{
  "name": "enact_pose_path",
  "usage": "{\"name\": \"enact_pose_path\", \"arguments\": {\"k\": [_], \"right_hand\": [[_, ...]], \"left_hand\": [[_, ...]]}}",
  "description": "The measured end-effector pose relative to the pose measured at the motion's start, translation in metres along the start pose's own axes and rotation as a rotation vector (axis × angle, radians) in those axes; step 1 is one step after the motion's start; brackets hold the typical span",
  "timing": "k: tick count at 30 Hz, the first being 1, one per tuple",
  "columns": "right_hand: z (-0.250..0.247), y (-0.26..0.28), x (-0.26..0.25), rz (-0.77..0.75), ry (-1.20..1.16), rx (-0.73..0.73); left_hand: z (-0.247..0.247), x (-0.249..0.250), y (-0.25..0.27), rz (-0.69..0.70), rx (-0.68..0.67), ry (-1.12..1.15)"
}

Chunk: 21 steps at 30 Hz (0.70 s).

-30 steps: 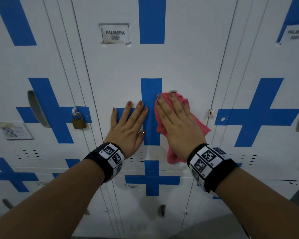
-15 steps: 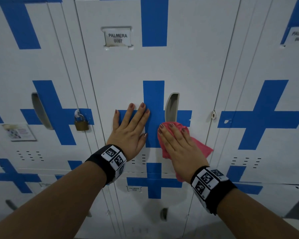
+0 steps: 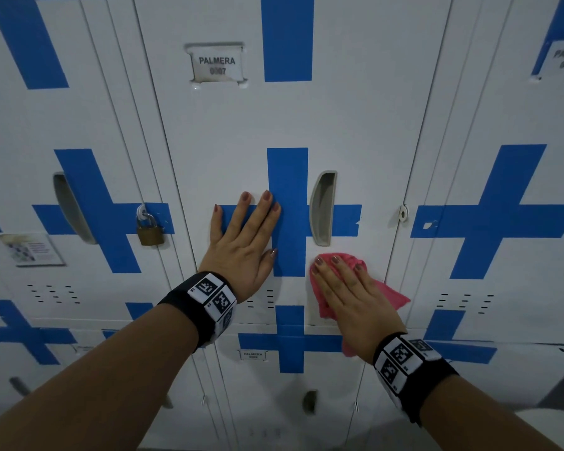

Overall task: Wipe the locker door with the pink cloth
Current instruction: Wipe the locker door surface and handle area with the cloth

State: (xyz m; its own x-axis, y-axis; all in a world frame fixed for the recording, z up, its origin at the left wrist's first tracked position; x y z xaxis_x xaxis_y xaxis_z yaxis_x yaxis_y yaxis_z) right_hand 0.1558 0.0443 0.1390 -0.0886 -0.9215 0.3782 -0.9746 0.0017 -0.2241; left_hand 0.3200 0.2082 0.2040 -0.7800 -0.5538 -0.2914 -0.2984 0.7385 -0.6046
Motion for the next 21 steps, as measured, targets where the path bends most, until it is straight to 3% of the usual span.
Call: {"name": "enact_pose_path", "arguments": {"k": [7,14,21], "right_hand": [[0.023,0.032,0.011,0.048,-0.006,-0.064],[0.012,0.021,0.001,0.282,-0.182,-0.012],[-0.001,-0.013,-0.022,0.179,-0.148,0.043]], "left_hand": [[0.0,0.0,0.0,0.004,0.008,0.004],[0.001,0.0,-0.001,0.0,0.009,-0.009],[0.001,0.0,0.0,0.001,0.009,-0.012]]}}
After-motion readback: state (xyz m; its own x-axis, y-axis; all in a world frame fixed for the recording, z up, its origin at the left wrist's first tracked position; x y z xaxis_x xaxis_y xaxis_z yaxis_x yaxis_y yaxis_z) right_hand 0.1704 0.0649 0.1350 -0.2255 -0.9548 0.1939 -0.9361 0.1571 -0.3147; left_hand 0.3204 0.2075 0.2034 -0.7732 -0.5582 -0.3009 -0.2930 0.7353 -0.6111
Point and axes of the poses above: each hand's wrist, its own y-axis away from the middle knuckle, its own z-axis out of the palm, x = y × z, the point moved 1 cm from there along -y, towards the middle knuckle, and after that the axes turned 11 degrees about -x, right-handed, at the moved point
